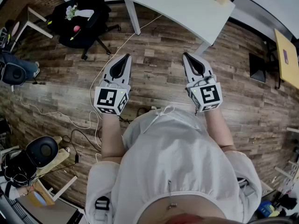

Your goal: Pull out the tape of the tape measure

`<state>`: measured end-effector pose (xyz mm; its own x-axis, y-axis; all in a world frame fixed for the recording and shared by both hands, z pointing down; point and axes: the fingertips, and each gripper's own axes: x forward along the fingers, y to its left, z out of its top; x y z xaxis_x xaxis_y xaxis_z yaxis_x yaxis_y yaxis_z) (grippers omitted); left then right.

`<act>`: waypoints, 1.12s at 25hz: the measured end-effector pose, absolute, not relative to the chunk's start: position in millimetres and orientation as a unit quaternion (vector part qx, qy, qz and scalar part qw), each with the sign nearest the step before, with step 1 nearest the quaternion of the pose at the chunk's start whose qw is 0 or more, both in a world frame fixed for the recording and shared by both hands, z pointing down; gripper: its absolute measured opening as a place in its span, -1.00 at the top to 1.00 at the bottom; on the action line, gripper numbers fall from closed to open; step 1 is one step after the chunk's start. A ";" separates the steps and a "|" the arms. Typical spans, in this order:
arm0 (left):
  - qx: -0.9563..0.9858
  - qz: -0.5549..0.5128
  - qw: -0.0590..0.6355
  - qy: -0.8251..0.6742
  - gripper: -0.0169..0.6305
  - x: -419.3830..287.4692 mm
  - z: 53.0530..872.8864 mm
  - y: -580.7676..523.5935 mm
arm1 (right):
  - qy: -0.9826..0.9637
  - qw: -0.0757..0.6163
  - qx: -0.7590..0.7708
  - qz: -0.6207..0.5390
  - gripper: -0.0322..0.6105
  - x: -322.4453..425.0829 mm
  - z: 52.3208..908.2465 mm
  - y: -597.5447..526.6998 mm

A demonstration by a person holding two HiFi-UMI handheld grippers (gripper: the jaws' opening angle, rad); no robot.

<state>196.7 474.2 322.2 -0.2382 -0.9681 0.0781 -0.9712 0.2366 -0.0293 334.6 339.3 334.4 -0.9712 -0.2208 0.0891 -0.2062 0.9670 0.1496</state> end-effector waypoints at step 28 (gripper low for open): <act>0.594 -0.011 0.030 -0.804 -0.16 120.1 343.4 526.5 | -0.982 0.038 0.185 -0.026 -0.37 285.8 348.6 343.7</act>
<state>120.1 526.5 343.4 -0.2921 -0.9557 0.0361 -0.9544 0.2937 0.0531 285.8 343.7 348.6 -0.9284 -0.3656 0.0658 -0.3617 0.9301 0.0646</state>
